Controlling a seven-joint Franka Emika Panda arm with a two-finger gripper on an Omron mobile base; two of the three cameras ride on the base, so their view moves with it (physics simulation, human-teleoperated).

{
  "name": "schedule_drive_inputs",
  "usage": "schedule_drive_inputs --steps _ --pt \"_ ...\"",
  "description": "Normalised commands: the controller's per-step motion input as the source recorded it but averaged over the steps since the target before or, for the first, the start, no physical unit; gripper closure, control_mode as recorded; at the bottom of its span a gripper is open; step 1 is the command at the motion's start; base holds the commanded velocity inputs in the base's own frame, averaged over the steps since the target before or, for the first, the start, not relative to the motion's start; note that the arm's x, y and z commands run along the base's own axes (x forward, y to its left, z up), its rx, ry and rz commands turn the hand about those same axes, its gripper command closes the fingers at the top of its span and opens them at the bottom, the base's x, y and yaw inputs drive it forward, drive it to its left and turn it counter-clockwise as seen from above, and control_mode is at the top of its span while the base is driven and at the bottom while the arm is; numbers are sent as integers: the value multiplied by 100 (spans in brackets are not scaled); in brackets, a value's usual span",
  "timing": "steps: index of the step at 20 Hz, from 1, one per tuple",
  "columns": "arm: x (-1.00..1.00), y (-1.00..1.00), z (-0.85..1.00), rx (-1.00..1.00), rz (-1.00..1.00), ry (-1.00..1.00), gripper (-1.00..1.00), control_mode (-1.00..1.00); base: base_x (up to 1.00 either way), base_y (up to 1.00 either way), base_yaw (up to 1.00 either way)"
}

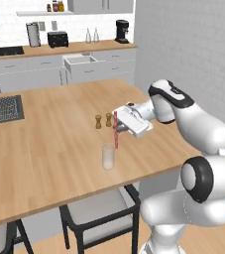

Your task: Take a straw from the drawer in front and place it inside the glass cup on the dining counter.

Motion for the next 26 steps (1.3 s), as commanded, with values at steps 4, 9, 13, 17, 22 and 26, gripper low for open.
schedule_drive_inputs --steps 4,9,13,17,22,26 --pt "11 0 -8 0 0 -1 100 -100 0 0 0" --pt "5 0 -7 0 0 0 100 -100 0 0 0" --pt "16 0 -3 0 0 -1 100 -100 0 0 0" --pt "14 0 -4 0 0 -2 100 -100 0 0 0" --pt "4 0 -7 0 0 -2 100 -100 0 0 0" --pt "5 0 -12 0 0 -3 100 -100 0 0 0"
